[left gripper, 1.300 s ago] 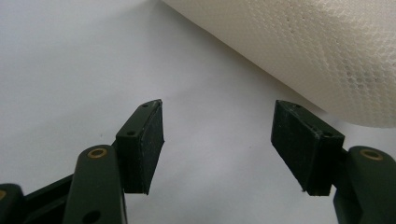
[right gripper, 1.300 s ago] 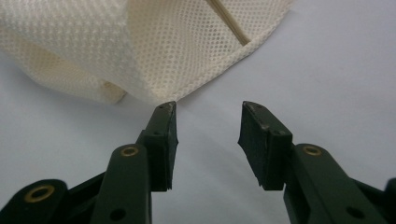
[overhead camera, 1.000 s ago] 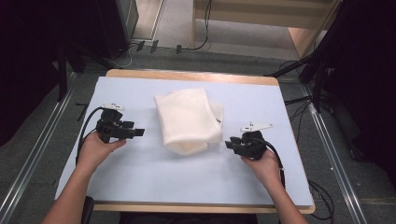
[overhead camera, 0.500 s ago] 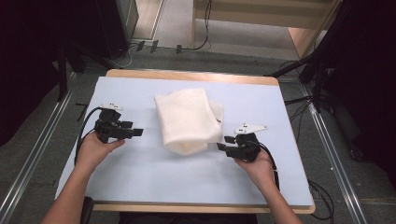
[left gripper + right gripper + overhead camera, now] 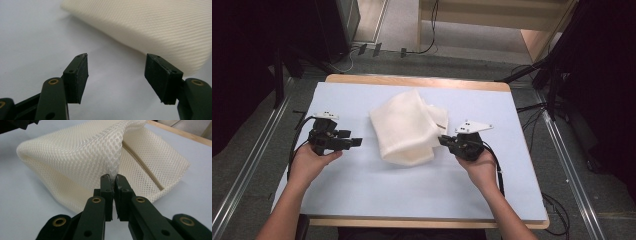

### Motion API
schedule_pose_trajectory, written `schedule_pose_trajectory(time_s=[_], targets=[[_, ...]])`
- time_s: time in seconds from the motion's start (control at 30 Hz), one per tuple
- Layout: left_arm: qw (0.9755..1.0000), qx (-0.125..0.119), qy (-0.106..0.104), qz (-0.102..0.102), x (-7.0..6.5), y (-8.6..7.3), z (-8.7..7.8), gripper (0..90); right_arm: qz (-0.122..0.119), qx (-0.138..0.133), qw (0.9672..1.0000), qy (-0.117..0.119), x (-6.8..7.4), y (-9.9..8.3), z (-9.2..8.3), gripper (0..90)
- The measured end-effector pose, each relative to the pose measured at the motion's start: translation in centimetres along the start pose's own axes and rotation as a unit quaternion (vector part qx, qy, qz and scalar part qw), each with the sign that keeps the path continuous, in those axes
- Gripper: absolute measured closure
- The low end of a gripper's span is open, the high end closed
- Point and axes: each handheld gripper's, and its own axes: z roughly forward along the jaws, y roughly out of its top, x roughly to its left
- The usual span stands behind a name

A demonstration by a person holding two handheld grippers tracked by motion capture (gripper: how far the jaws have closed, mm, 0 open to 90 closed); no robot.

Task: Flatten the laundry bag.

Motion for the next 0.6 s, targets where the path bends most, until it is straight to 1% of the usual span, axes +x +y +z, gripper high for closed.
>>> schedule_pose_trajectory(time_s=[0.03, 0.1, 0.2, 0.27, 0.3, 0.37, 0.43, 0.5, 0.6], targets=[[1.0000, -0.002, -0.002, 0.002, -0.2, 0.1, -0.2, 36.7, -0.006, -0.002, 1.0000, 0.004, 0.2, 0.4, 0.4, 87.3], [0.9999, -0.007, -0.004, 0.007, -0.7, 0.2, -0.4, 36.9, -0.009, -0.001, 0.9999, 0.006, 0.6, 1.0, 1.1, 87.3], [0.9999, -0.008, -0.011, 0.011, -1.4, 0.5, -0.7, 37.2, -0.019, 0.000, 0.9997, 0.012, 1.3, 1.9, 2.2, 87.6], [0.9997, -0.008, -0.016, 0.019, -2.1, 0.6, -0.6, 36.9, -0.020, 0.003, 0.9996, 0.021, 1.7, 2.3, 3.2, 87.7], [0.9995, -0.005, -0.017, 0.025, -2.4, 0.6, -0.5, 36.3, -0.022, 0.006, 0.9995, 0.022, 2.0, 2.6, 3.8, 87.7], [0.9993, -0.003, -0.021, 0.030, -3.1, 0.7, -0.1, 35.8, -0.029, 0.011, 0.9992, 0.026, 2.3, 2.8, 4.7, 87.7], [0.9991, 0.005, -0.019, 0.039, -3.7, 0.7, 0.4, 35.5, -0.028, 0.017, 0.9990, 0.030, 2.7, 2.9, 5.5, 87.8], [0.9989, 0.011, -0.021, 0.041, -4.3, 0.8, 0.9, 35.5, -0.029, 0.022, 0.9987, 0.035, 2.9, 3.0, 6.2, 87.9], [0.9984, 0.018, -0.022, 0.050, -5.0, 0.8, 1.5, 35.0, -0.029, 0.024, 0.9982, 0.047, 3.2, 3.2, 7.1, 87.9]])
